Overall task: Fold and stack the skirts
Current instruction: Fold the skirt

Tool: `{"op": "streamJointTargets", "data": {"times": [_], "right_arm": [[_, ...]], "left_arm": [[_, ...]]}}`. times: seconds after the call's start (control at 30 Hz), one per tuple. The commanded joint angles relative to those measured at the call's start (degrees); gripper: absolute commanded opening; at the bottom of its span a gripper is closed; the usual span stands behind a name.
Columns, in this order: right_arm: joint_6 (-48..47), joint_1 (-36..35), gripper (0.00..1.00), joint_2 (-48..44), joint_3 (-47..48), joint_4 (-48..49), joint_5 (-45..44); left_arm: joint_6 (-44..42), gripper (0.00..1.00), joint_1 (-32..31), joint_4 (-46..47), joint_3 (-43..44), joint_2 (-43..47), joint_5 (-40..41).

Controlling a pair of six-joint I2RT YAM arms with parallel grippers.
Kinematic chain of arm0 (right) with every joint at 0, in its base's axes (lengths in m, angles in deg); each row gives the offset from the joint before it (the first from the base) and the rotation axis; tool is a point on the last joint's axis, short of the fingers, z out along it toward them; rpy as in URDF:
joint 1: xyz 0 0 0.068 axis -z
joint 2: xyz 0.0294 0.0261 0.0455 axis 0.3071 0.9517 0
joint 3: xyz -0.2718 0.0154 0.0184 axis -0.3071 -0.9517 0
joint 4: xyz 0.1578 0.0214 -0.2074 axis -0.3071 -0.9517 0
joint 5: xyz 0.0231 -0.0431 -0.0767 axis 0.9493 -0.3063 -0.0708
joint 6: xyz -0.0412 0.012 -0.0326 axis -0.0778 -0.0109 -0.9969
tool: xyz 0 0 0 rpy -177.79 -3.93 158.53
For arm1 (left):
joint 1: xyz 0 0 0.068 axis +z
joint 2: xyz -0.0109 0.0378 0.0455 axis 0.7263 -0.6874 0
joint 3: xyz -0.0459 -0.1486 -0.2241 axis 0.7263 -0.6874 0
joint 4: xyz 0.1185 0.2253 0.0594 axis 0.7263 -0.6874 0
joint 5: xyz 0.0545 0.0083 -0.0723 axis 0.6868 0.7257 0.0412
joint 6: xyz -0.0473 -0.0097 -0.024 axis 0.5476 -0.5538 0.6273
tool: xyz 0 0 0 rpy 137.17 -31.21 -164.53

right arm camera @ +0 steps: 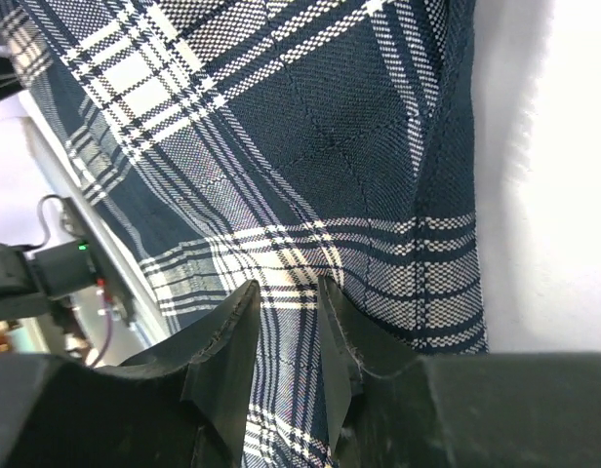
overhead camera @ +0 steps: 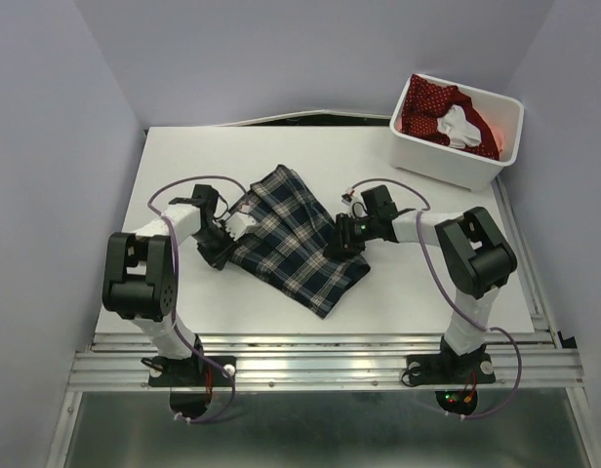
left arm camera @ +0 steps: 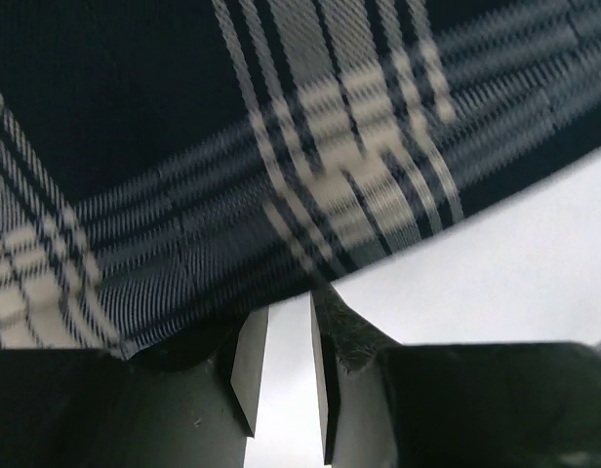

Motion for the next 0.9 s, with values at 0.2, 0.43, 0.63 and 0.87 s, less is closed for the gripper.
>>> {"op": "streamJointTargets", "data": {"times": [0.2, 0.43, 0.63, 0.87], "right_arm": [[9.18, -0.3, 0.39, -1.28, -7.91, 8.94, 1.19], [19.72, -0.3, 0.45, -2.25, -11.79, 22.48, 1.37], [27.2, -0.9, 0.47, 1.78, -11.09, 31.89, 1.82], [32.04, -1.97, 0.46, 6.27, -10.91, 36.02, -2.58]], "left_arm": [[17.64, 0.34, 0.24, 17.2, 11.09, -15.83, -6.01], [26.61, 0.41, 0.24, 20.37, 23.14, -21.47, -9.17], [31.61, 0.47, 0.85, 22.83, 20.86, -7.95, -15.22], [55.79, 0.46, -2.56, 32.67, 12.42, 2.17, -23.67]]}}
